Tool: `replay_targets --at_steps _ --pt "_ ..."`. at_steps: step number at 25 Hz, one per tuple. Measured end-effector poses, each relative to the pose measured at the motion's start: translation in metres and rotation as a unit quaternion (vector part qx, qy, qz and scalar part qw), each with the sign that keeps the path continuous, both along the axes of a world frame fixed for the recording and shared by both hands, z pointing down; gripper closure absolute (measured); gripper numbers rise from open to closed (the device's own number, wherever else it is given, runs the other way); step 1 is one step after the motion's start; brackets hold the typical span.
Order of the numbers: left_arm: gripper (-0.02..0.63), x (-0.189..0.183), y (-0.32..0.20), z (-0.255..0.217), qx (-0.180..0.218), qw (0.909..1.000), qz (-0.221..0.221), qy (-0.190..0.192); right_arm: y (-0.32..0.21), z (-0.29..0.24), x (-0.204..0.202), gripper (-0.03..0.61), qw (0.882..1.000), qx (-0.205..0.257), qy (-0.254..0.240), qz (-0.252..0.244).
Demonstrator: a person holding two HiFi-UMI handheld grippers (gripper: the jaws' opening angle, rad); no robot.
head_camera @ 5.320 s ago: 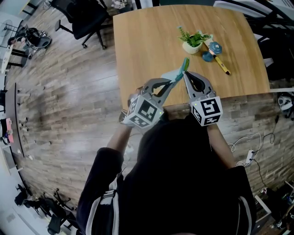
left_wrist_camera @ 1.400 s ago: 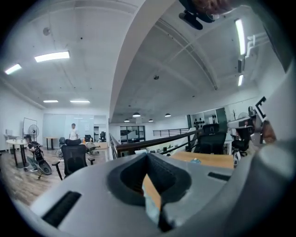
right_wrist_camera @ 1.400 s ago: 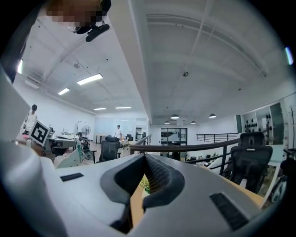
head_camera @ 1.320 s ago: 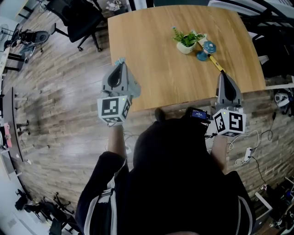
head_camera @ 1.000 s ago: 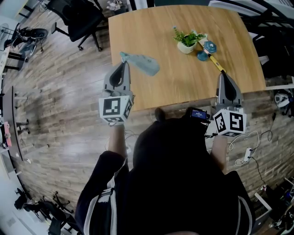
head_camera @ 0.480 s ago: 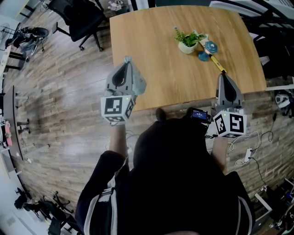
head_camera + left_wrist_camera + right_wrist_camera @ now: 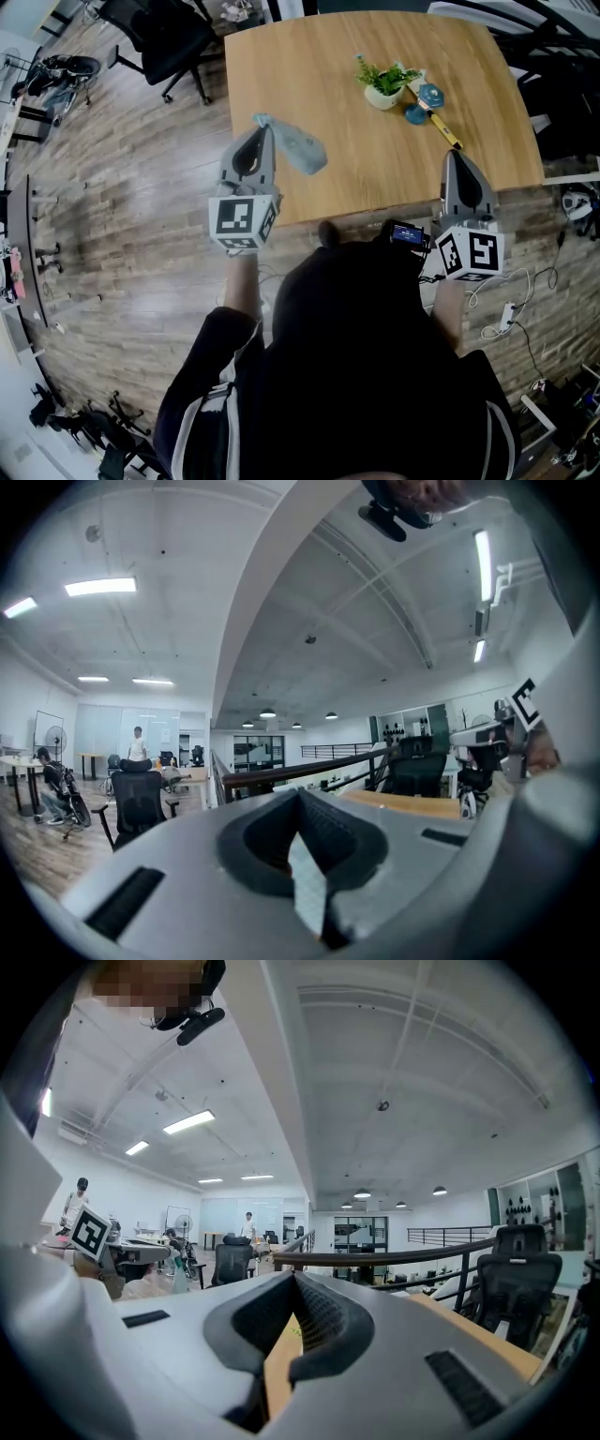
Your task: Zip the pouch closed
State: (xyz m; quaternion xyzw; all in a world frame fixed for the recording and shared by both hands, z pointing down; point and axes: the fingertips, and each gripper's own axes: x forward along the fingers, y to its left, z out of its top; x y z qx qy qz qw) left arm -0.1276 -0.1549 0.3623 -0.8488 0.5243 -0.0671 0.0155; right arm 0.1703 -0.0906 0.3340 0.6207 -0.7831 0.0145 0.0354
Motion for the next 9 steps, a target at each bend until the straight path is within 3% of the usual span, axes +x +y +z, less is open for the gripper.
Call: replay_targets --at_steps 9 --pt "0.612 0.0036 0.0004 -0.0057 0.003 1.0 0.008 0.0 -0.0008 -0.0047 -0.0049 0.566 1.0 -0.003 -0.015 -0.006"
